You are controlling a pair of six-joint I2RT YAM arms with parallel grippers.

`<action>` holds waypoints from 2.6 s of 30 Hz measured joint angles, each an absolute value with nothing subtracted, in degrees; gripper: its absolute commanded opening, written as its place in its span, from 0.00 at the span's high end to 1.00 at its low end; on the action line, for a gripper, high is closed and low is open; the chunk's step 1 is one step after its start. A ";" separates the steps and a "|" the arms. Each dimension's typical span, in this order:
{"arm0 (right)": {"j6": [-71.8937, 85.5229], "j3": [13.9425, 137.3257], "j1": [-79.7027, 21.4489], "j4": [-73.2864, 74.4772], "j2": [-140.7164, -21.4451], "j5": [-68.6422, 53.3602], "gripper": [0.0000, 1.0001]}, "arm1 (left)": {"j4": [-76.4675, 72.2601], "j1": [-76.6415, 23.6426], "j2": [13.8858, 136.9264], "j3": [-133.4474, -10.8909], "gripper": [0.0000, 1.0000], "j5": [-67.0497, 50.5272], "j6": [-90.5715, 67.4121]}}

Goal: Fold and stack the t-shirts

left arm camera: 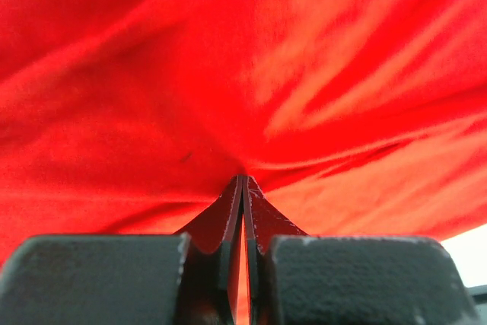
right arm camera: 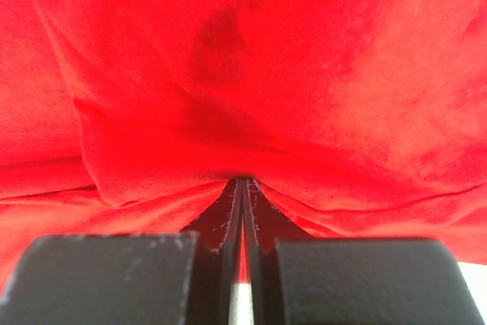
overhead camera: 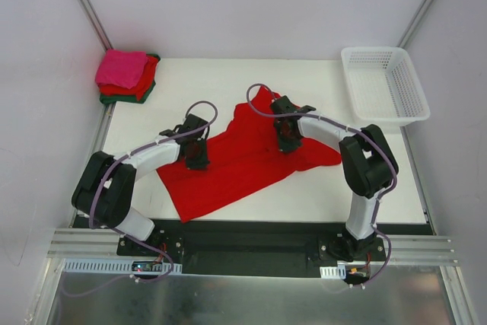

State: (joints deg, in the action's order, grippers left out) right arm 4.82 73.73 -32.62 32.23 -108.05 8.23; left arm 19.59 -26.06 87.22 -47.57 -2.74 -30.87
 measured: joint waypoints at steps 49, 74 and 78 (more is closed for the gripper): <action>-1.72 93.89 -30.83 43.83 -121.99 -1.61 0.98 | 21.85 -51.99 102.24 -62.65 1.00 -3.18 -39.66; -4.14 104.77 -29.15 47.81 -128.88 -6.52 0.97 | 21.76 -61.58 109.82 -78.04 1.00 -7.55 -40.01; -3.99 99.50 -29.17 44.45 -125.14 -4.14 0.94 | 21.85 -61.58 108.68 -77.56 1.00 -5.65 -39.09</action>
State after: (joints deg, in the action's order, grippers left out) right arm -3.99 99.50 -29.17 44.45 -125.14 -4.14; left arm 21.85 -61.58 108.68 -77.56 -5.65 -39.09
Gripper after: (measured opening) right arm 0.046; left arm 0.003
